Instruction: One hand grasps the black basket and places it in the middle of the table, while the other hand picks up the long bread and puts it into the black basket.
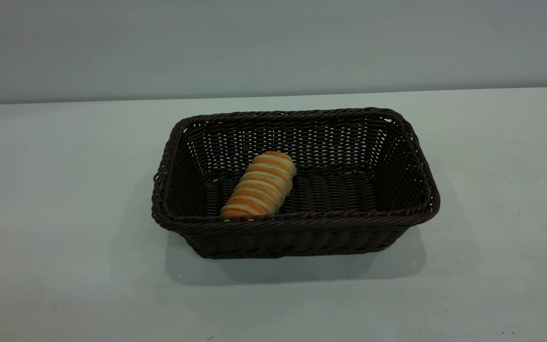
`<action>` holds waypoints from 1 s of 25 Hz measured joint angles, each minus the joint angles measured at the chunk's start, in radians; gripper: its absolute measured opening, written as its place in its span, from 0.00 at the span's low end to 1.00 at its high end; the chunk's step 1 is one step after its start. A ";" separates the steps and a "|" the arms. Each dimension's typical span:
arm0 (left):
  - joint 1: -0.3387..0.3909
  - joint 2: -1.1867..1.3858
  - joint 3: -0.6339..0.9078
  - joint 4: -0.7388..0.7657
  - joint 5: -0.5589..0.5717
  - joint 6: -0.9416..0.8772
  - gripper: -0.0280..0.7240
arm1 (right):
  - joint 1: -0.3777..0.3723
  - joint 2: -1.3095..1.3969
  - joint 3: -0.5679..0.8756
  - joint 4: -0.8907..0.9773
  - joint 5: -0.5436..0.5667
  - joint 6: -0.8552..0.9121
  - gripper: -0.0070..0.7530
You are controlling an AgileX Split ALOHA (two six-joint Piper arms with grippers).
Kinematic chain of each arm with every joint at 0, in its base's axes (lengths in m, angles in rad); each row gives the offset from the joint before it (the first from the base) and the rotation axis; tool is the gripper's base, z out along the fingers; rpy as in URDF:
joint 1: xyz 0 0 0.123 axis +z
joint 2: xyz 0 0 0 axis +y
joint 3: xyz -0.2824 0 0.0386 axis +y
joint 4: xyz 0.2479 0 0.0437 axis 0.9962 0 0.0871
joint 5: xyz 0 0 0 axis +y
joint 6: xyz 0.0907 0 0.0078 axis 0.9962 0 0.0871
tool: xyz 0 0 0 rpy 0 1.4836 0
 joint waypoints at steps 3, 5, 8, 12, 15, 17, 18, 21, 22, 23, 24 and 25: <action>0.135 -0.083 0.000 0.003 0.001 0.000 0.79 | -0.018 0.000 0.000 0.000 0.000 0.000 0.60; 0.215 -0.146 0.000 0.003 0.003 0.000 0.79 | -0.019 0.000 0.000 0.000 0.000 0.000 0.60; 0.294 -0.247 0.000 0.003 0.008 0.000 0.79 | -0.019 0.000 0.000 0.000 0.000 0.000 0.60; 0.315 -0.353 0.000 0.003 0.016 0.000 0.79 | -0.019 -0.002 0.000 0.000 0.000 0.000 0.60; 0.315 -0.372 0.000 0.003 0.022 0.000 0.79 | -0.019 -0.002 0.000 0.000 0.000 0.000 0.60; 0.315 -0.375 0.000 0.003 0.024 0.000 0.79 | -0.019 -0.003 0.000 0.000 0.000 0.000 0.60; 0.315 -0.375 0.000 0.003 0.024 0.000 0.79 | -0.019 -0.003 0.000 0.000 0.000 0.000 0.60; 0.315 -0.375 0.000 0.003 0.024 0.000 0.79 | -0.019 -0.003 0.000 0.000 0.000 0.000 0.60; 0.315 -0.375 0.000 0.003 0.024 0.000 0.79 | -0.019 -0.003 0.000 0.000 0.000 0.000 0.60; 0.315 -0.375 0.000 0.003 0.024 0.000 0.79 | -0.019 -0.003 0.000 0.000 0.000 0.000 0.60; 0.315 -0.375 0.000 0.003 0.024 0.000 0.79 | -0.019 -0.003 0.000 0.000 0.000 0.000 0.60; 0.315 -0.375 0.000 0.003 0.024 0.000 0.79 | -0.019 -0.003 0.000 0.000 0.000 0.000 0.60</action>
